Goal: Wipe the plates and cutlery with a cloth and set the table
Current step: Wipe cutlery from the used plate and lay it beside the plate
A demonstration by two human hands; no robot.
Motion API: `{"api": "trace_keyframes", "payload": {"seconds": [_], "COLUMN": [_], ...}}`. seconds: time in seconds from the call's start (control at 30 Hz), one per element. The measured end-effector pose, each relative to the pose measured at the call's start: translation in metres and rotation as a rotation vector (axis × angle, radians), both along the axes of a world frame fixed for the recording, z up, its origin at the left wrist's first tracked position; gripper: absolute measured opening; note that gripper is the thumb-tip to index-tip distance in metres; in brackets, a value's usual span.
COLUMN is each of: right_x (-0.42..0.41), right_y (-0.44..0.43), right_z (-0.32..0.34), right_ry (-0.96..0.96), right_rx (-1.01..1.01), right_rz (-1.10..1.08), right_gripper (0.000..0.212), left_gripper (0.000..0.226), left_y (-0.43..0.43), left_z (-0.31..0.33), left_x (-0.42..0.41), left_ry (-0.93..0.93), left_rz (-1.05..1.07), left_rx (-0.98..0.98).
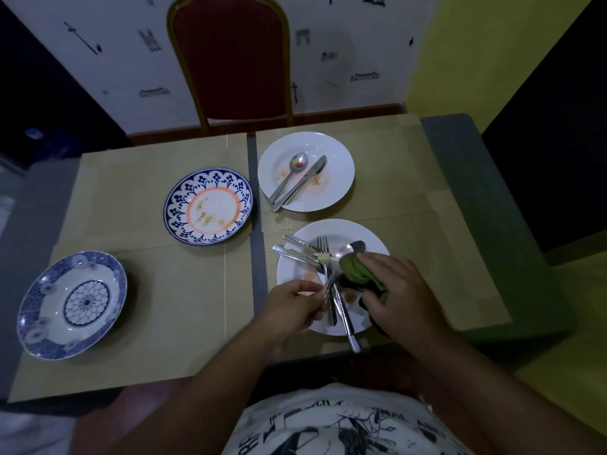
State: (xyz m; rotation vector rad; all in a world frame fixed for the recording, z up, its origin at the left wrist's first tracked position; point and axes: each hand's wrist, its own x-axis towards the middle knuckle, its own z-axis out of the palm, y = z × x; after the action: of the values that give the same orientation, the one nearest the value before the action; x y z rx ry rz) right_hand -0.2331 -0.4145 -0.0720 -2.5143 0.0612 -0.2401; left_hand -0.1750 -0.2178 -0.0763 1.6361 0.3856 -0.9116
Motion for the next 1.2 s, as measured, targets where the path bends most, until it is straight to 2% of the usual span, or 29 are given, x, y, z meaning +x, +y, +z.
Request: {"api": "trace_keyframes", "payload": {"seconds": [0.1,0.2,0.3,0.4,0.5,0.6,0.73,0.9,1.03,1.13,1.2], "right_x": [0.009,0.01,0.019,0.028,0.019,0.026,0.045,0.043,0.033,0.032,0.037], "right_y": [0.008,0.02,0.02,0.019,0.041,0.045,0.039,0.05,0.071,0.082,0.081], "right_z": [-0.001,-0.007,-0.017,-0.015,-0.009,-0.008,-0.008,0.01,0.021,0.014,0.004], "right_ry": [-0.047,-0.021,-0.012,0.024,-0.023,0.0,0.076,0.015,-0.032,-0.039,0.021], "right_rx": [-0.011,-0.11,-0.181,-0.158,-0.208,-0.217,-0.173,-0.032,-0.094,-0.208,-0.191], "right_rz": [0.058,0.232,0.31,0.219,0.293,0.331,0.169,-0.087,0.082,0.279,0.244], "right_gripper": [0.056,0.059,0.056,0.056,0.049,0.049,0.052,0.059,0.061,0.056,0.057], "left_gripper": [0.021,0.028,0.029,0.028,0.027,0.025,0.022,0.017,0.014,0.016,0.016], "left_y": [0.01,0.018,0.032,0.043,0.049,0.058,0.066,0.064,0.067,0.067,0.071], "left_z": [0.003,0.008,0.012,0.011,0.009,0.01,0.015,0.017,0.016,0.02,0.022], "left_x": [-0.006,-0.009,-0.01,-0.011,-0.008,-0.004,0.003,0.017,0.023,0.023,0.023], "left_ry": [0.071,0.154,0.24,0.265,0.267,0.234,0.191,0.14,0.033,0.01,0.03], "left_rz": [0.035,0.086,0.14,0.156,0.17,0.098,0.003,0.048,-0.032,-0.048,-0.035], "left_rx": [-0.155,-0.343,-0.412,-0.403,-0.403,-0.374,-0.284,-0.127,-0.064,-0.108,-0.138]}}
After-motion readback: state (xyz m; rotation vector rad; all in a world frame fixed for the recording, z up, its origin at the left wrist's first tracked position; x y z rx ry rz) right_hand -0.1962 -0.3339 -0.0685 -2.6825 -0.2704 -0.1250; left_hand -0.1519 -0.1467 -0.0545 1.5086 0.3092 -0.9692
